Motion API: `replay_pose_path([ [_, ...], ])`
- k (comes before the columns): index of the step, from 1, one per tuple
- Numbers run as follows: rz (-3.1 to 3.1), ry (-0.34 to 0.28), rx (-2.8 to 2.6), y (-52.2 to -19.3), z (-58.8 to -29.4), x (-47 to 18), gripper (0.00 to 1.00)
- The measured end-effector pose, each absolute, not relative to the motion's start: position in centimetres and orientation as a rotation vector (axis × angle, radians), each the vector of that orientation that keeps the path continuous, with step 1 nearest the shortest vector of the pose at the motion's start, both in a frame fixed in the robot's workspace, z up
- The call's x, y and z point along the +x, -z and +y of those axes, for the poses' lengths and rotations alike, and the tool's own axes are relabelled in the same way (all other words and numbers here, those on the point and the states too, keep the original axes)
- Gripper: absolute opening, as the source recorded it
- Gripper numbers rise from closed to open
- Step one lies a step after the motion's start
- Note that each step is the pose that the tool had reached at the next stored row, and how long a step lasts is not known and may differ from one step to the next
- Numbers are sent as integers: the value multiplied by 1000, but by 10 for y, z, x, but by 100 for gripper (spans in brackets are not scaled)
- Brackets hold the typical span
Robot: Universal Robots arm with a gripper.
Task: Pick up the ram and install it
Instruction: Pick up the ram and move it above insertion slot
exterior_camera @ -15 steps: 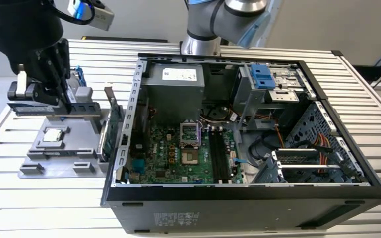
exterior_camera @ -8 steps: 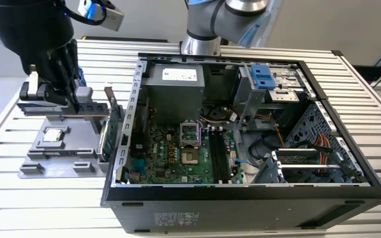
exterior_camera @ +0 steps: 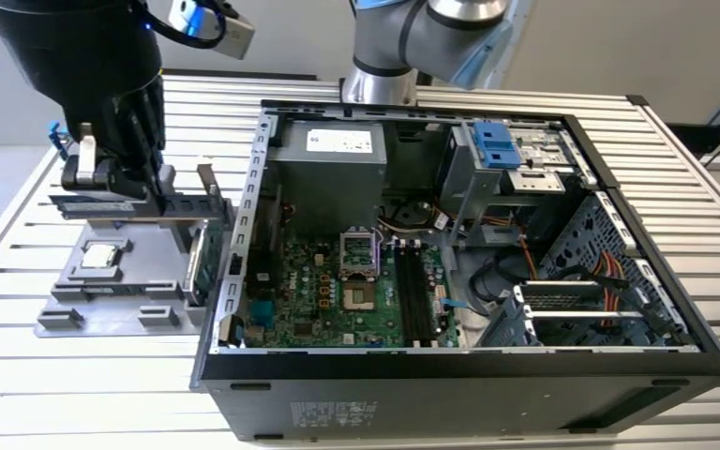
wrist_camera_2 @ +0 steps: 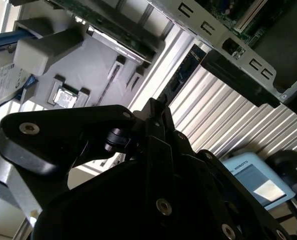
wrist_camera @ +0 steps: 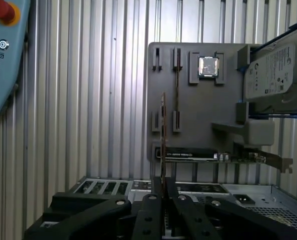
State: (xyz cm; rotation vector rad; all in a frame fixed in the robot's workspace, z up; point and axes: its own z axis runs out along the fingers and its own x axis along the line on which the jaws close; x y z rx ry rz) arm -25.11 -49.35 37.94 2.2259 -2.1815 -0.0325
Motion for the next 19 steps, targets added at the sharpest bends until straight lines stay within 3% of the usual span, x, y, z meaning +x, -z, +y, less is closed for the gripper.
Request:
replay_pose_path([
  [19,-2184,33,2224,-379,-493,-219,0],
])
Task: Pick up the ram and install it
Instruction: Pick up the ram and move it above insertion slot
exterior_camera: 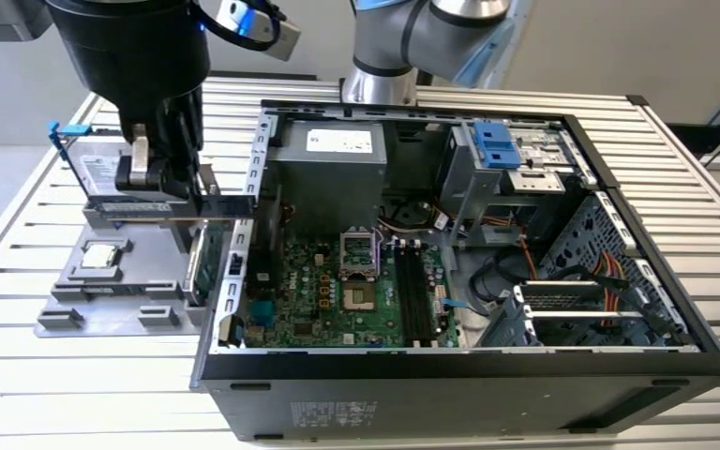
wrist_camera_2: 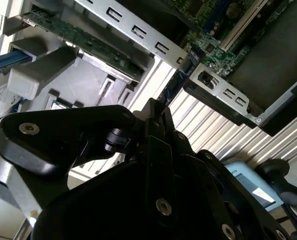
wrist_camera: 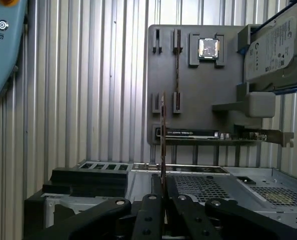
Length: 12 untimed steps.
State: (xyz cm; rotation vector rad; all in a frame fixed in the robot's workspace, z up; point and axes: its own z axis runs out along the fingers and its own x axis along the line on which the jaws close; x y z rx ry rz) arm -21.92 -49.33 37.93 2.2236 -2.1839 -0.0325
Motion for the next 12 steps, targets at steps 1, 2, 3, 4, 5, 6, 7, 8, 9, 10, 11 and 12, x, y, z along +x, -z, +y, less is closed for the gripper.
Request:
replay_pose_path([
  [1,-2184,32,2223,-379,-493,-218,0],
  [2,-2184,33,2223,-379,-493,-216,0],
  [3,-2184,33,2223,-379,-493,-214,0],
  [4,-2184,33,2223,-379,-493,-212,0],
  [5,-2185,33,2223,-379,-493,-210,0],
  [6,-2185,33,2223,-379,-493,-209,0],
  [7,-2185,33,2223,-379,-493,-207,0],
  [8,-2185,33,2222,-379,-493,-205,0],
  [9,-2185,33,2222,-379,-493,-203,0],
  [10,-2185,33,2222,-379,-493,-202,0],
  [11,-2186,33,2222,-379,-493,-200,0],
  [12,-2186,33,2222,-379,-493,-198,0],
])
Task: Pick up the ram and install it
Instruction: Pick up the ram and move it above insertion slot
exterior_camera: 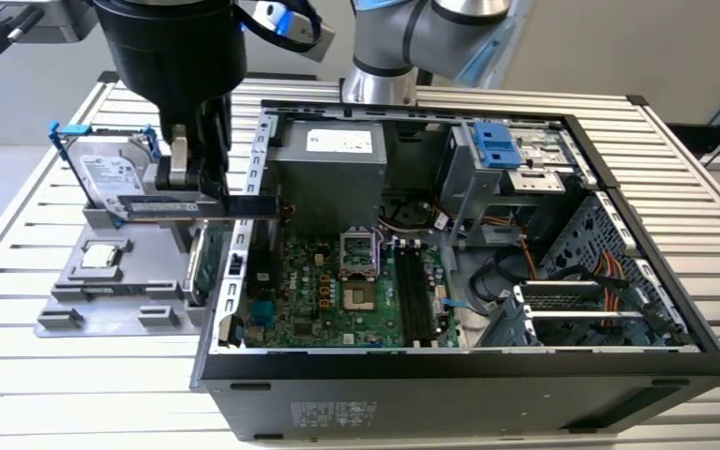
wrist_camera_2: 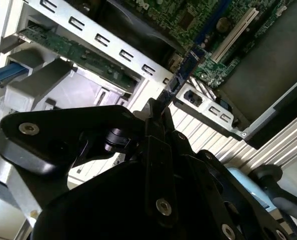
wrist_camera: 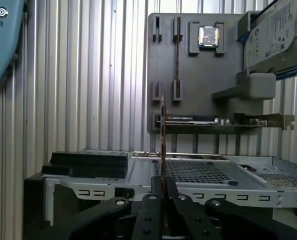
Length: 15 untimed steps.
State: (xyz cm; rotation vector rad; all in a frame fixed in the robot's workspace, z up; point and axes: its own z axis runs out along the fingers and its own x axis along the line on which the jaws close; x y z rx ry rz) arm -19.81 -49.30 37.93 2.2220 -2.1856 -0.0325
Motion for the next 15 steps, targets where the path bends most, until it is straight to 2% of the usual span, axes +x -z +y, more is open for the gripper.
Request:
replay_pose_path([
  [15,-2188,33,2220,-379,-493,-171,0],
])
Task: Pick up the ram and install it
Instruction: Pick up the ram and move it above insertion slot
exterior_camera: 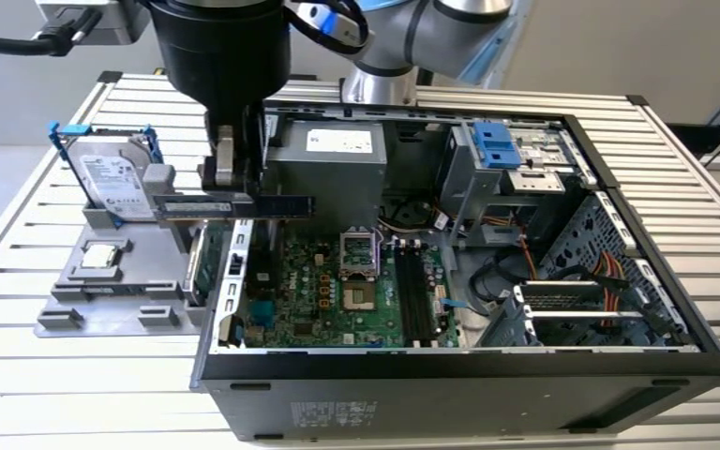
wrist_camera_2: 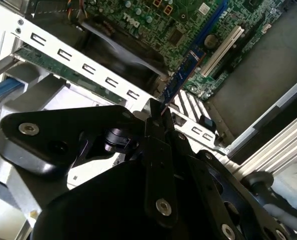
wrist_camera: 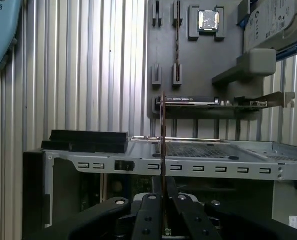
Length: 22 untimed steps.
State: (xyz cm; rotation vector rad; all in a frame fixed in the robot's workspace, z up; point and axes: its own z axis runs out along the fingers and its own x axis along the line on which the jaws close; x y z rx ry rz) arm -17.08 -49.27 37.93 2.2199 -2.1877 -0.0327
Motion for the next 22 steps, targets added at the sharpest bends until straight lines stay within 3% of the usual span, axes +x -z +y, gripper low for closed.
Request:
replay_pose_path([
  [22,-2192,33,2215,-379,-492,-129,0],
])
